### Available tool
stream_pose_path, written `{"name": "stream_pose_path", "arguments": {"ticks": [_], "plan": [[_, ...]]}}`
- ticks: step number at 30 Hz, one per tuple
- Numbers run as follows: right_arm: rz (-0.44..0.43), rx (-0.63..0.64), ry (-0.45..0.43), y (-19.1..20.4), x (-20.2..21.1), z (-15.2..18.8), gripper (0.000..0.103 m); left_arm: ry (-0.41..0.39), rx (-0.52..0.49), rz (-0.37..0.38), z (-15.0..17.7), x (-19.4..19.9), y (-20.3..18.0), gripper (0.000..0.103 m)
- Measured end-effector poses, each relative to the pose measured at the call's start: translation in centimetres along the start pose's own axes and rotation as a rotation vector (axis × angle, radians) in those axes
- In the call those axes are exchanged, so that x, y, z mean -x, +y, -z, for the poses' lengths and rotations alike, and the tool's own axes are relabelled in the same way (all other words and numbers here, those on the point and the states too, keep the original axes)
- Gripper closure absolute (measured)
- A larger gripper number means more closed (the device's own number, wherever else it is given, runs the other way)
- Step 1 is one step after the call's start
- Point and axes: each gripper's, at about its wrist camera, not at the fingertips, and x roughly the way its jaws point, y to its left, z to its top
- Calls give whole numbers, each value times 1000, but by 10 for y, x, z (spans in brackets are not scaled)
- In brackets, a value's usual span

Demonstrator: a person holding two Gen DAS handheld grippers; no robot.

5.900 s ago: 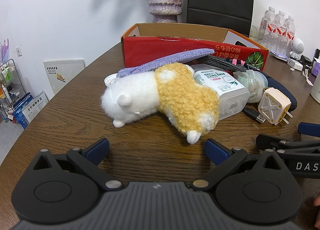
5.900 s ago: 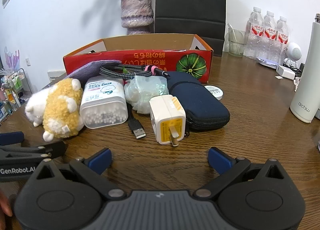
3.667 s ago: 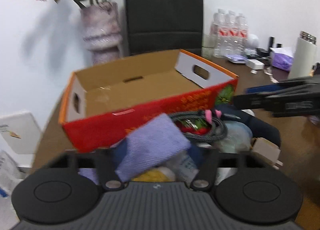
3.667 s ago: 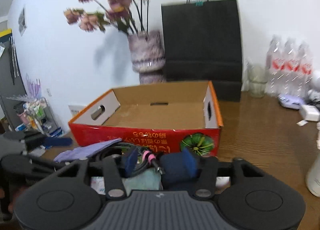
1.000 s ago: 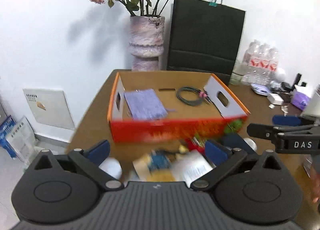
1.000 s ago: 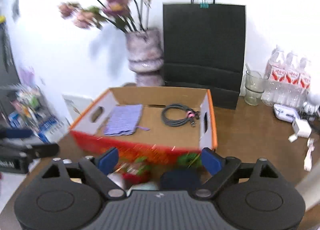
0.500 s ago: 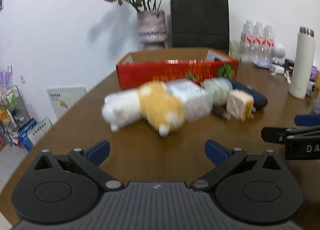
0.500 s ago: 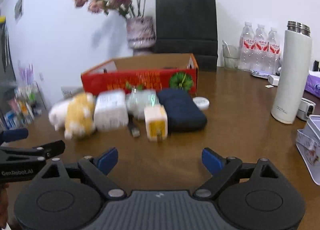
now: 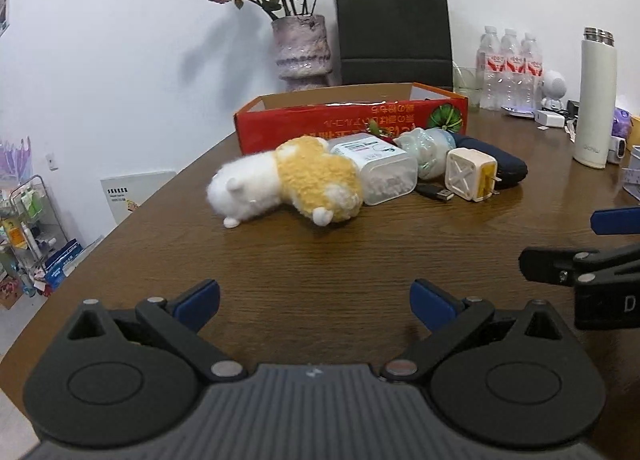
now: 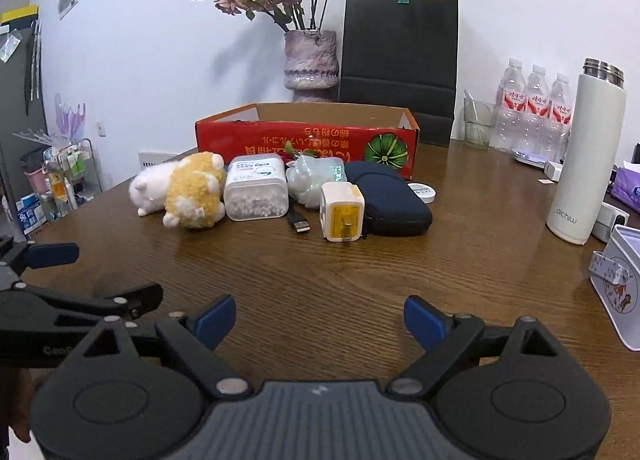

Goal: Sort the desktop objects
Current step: 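Withdraw both tools from the box back over the table, then grasp the white-yellow plush toy with the left tool while the right tool grasps the charger plug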

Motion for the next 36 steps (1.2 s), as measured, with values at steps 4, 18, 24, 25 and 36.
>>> {"name": "stream_pose_path", "arguments": {"ticks": [4,18,24,25,36], "plan": [[16,-17,-5,-3,-2,0,11,28,35,5,-3,-5,4,0],[12,-37,20,-6,-9,-1,11,43,35,41,-2,-7,3,0],[-10,-30,55,-10,-17,-9,11,23,-5,104,-23,-7,9,0],[-7,-23,53,-11,-19,-12,11,-4,-11,109,-31,-8,11,0],[11,-27,-8,-20,-35,-43,11,-41,-84,353,-70,-49,5,35]]}}
